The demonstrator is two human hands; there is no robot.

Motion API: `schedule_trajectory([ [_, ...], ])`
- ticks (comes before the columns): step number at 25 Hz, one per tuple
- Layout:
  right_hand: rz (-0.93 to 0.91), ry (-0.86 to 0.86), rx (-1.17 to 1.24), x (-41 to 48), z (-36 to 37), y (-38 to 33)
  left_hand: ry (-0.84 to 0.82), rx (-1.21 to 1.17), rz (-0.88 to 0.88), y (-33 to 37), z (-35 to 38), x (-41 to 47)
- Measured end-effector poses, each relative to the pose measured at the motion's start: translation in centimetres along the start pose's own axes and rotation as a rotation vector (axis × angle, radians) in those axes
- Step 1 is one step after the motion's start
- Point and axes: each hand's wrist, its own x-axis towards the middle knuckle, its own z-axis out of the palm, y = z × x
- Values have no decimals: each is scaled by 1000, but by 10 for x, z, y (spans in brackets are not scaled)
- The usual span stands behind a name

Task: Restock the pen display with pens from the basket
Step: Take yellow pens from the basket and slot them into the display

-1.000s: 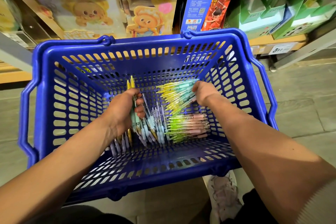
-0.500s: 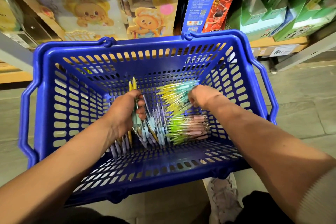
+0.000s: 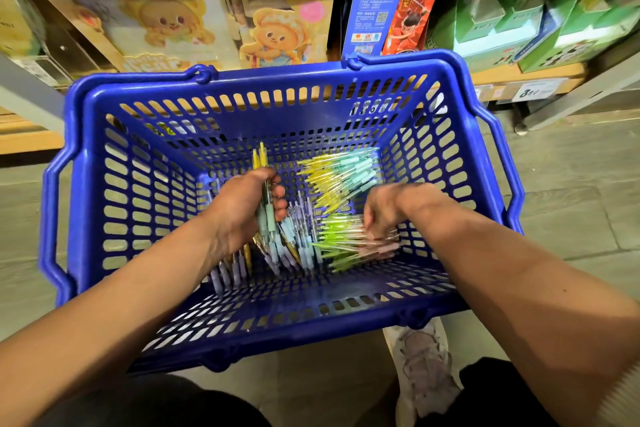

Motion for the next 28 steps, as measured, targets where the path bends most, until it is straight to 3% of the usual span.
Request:
schedule_trajectory([
  [3,-24,228,110,13,-12,3,1,3,3,1,0,0],
  [6,-111,406,-101,31,-12,-3,25,-2,9,-1,0,0],
  [12,-218,505,-352,45,-3,8,35,-24,12,-2,-3,6],
  [16,-255,583,-355,49,3,6,40,-41,11,-4,-7,9],
  [28,-163,540,-331,51,3,-2,16,-51,0,-7,-9,10],
])
